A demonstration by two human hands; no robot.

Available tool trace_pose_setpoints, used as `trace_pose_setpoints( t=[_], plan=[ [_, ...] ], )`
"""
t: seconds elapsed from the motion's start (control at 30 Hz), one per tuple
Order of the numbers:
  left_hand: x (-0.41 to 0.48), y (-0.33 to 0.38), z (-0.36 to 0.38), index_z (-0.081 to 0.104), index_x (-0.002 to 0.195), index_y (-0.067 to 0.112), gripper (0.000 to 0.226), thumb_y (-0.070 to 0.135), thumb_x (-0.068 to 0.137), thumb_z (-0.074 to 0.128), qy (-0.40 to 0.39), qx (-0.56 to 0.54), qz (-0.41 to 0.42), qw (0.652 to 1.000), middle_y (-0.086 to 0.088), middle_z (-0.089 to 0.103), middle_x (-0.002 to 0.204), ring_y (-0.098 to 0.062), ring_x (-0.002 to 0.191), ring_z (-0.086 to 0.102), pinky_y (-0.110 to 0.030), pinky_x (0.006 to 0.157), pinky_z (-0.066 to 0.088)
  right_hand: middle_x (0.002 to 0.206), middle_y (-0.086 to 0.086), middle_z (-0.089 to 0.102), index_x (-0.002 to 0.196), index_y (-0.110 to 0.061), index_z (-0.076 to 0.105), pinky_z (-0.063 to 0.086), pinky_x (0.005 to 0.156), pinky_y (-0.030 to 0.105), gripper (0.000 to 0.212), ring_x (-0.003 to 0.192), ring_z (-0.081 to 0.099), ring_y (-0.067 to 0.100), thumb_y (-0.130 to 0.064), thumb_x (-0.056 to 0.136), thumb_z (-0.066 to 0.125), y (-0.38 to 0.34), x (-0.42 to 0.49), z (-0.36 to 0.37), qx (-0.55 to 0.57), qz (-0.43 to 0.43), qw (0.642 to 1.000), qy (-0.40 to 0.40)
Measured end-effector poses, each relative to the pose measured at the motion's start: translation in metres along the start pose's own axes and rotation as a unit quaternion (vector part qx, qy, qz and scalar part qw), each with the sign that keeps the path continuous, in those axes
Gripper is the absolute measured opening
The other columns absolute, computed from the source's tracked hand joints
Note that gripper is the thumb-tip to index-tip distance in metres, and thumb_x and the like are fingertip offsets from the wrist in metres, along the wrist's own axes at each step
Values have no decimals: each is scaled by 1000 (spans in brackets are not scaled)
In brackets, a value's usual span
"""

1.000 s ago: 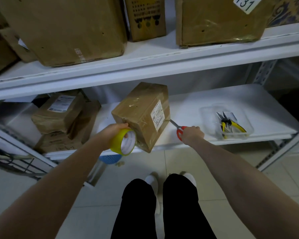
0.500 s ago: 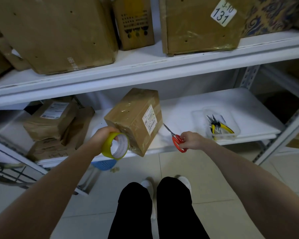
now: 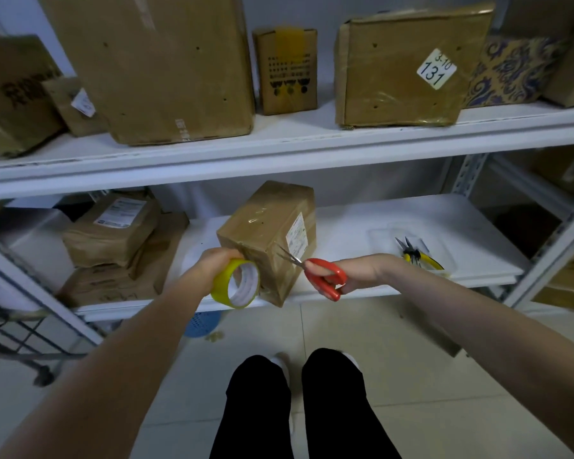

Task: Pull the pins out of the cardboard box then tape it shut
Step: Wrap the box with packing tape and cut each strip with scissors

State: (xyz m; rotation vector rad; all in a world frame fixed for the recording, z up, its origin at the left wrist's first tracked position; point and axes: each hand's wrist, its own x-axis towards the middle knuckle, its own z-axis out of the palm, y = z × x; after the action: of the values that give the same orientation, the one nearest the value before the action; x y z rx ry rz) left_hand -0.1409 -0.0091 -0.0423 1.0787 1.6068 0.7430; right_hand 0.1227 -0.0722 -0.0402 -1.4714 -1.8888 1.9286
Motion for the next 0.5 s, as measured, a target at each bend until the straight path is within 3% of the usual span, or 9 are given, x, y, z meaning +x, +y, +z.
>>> trace_pose_setpoints(
  t=[0.1, 0.33, 0.5],
  plan=[
    [-4, 1, 1, 62, 81, 6, 3, 8, 83, 63, -8, -7, -1, 1000, -10, 58, 72, -19, 62, 54, -27, 57, 42, 60, -2, 51, 71, -15, 45, 35, 84, 30, 59, 65, 46, 15, -72, 86, 37, -10, 5, -3, -29, 30, 999, -20],
    [-7, 3, -2, 61, 91, 6, 7, 9, 85, 60, -30, -23, -6, 999, -9, 58, 76, -18, 66, 54, -28, 58, 41, 58, -3, 52, 71, -14, 46, 40, 79, 27, 59, 64, 46, 14, -72, 78, 42, -37, 22, 1, -40, 52, 998, 1],
    [-8, 5, -4, 61, 101, 8, 16, 13, 85, 61, -38, 5, -16, 999, -8, 59, 79, -19, 70, 55, -29, 67, 44, 58, -5, 55, 77, -15, 48, 41, 81, 27, 54, 63, 48, 12, -67, 88, 38, -51, 36, 5, -44, 46, 998, 28]
  ],
)
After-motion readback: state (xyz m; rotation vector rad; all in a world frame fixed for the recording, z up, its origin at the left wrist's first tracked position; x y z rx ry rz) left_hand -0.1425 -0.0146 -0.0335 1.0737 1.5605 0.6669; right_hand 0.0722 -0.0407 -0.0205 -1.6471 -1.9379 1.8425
